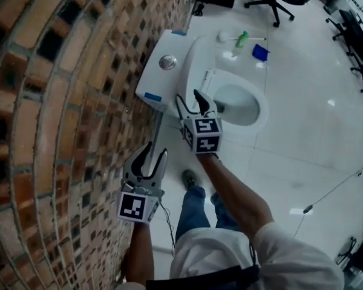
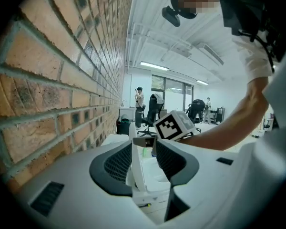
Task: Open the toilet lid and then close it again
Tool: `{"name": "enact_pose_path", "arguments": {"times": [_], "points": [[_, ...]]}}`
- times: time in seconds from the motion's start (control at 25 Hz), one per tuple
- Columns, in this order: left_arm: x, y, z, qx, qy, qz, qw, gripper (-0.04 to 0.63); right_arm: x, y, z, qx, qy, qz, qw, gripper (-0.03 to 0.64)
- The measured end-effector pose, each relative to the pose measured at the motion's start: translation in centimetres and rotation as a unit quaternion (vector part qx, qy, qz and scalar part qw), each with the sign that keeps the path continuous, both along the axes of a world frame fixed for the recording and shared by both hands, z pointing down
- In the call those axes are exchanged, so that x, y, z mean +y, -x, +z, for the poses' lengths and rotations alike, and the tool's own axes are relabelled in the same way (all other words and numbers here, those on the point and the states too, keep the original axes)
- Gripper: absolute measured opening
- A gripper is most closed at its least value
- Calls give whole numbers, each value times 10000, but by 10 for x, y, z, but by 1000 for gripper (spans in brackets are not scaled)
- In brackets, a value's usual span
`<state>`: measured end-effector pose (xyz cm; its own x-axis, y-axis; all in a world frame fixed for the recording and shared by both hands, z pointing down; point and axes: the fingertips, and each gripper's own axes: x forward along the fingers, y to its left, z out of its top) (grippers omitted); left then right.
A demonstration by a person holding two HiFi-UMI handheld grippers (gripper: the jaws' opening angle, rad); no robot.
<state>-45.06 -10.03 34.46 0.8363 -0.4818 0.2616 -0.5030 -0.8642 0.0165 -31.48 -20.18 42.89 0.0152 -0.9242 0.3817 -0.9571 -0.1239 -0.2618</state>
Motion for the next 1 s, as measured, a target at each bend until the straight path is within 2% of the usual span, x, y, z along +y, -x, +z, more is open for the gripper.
{"name": "enact_pose_path", "arguments": {"times": [0.28, 0.32, 0.36, 0.6, 0.76, 0.88, 1.0], "points": [[18, -1, 6, 28, 169, -79, 9998, 158, -41, -4, 30, 118, 345, 146, 9992, 232], [21, -2, 4, 24, 171, -90, 9998, 157, -43, -4, 34, 122, 403, 97, 9991, 177], [24, -4, 3, 19, 176, -102, 9998, 158, -44, -5, 36, 98, 447, 36, 9989, 75], [30, -20, -1, -1, 175, -107, 9998, 158, -28, -17, 30, -375, 418, -212, 9982, 58], [38, -46, -1, 89, 154, 29, 9998, 158, 26, -59, 29, -1183, 52, -71, 9929, 61], [47, -73, 4, 149, 110, 219, 9996, 158, 81, -101, 44, -2011, -234, 132, 9792, 75], [59, -103, 14, 171, 128, 392, 9990, 158, 132, -141, 69, -2639, -504, 356, 9626, 86]]}}
